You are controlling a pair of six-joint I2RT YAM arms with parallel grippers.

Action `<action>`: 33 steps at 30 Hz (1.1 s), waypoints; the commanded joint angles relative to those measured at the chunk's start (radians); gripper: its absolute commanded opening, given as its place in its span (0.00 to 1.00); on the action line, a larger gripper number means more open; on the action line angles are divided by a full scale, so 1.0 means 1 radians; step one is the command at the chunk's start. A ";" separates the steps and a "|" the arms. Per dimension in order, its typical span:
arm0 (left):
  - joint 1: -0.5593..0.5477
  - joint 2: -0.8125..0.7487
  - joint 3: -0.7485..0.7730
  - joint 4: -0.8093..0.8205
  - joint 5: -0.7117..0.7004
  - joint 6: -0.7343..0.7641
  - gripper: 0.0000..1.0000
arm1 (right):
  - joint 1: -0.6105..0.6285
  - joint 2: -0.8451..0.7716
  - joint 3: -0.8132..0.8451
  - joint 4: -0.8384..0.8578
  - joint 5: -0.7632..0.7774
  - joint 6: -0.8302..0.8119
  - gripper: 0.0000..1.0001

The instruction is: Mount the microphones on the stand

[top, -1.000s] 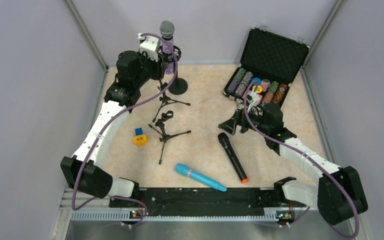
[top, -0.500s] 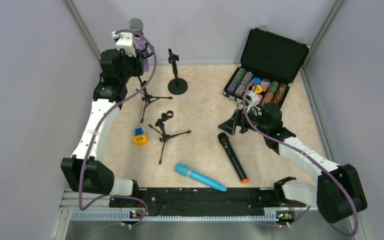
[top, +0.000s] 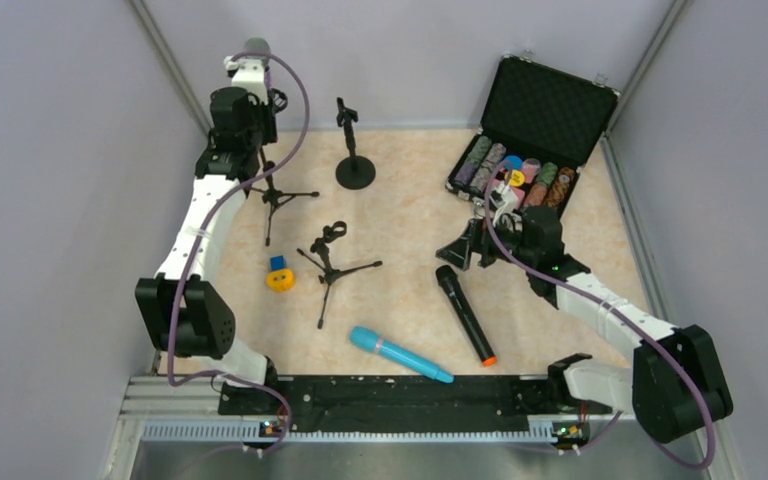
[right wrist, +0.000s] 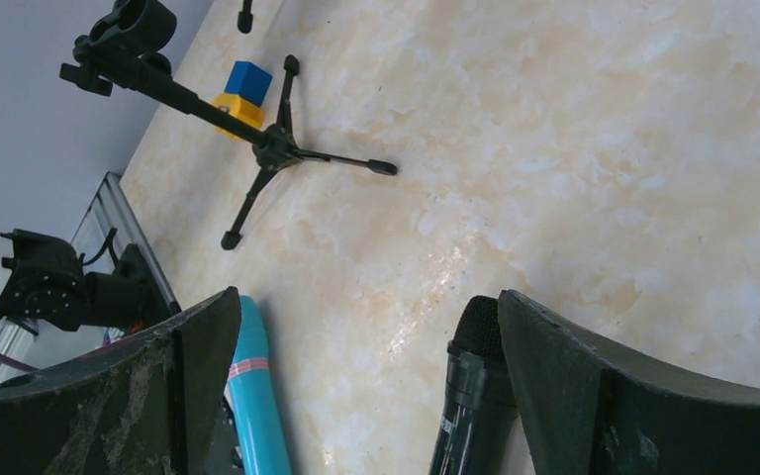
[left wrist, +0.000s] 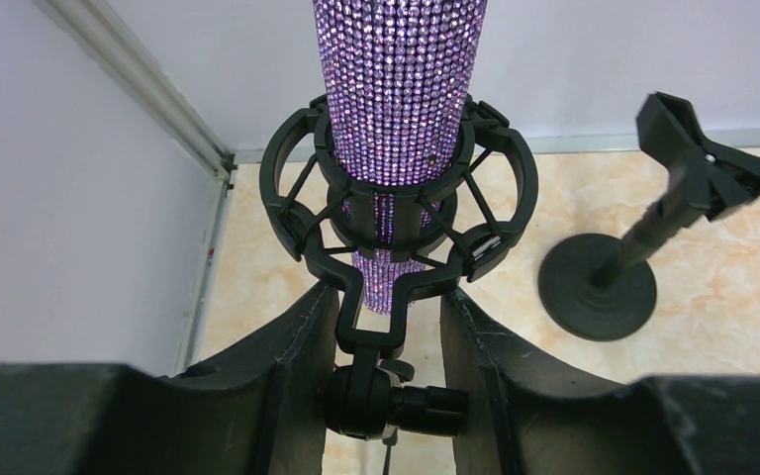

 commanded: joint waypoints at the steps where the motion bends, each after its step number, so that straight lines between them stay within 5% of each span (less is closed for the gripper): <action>1: 0.017 0.011 0.115 0.197 -0.052 0.024 0.00 | -0.007 0.021 0.053 0.039 -0.004 0.002 0.99; 19: 0.080 0.180 0.175 0.284 -0.023 0.015 0.00 | -0.007 0.052 0.067 0.044 0.001 0.002 0.99; 33: 0.091 0.156 0.103 0.308 -0.044 0.001 0.00 | -0.007 0.081 0.081 0.049 0.002 -0.001 0.99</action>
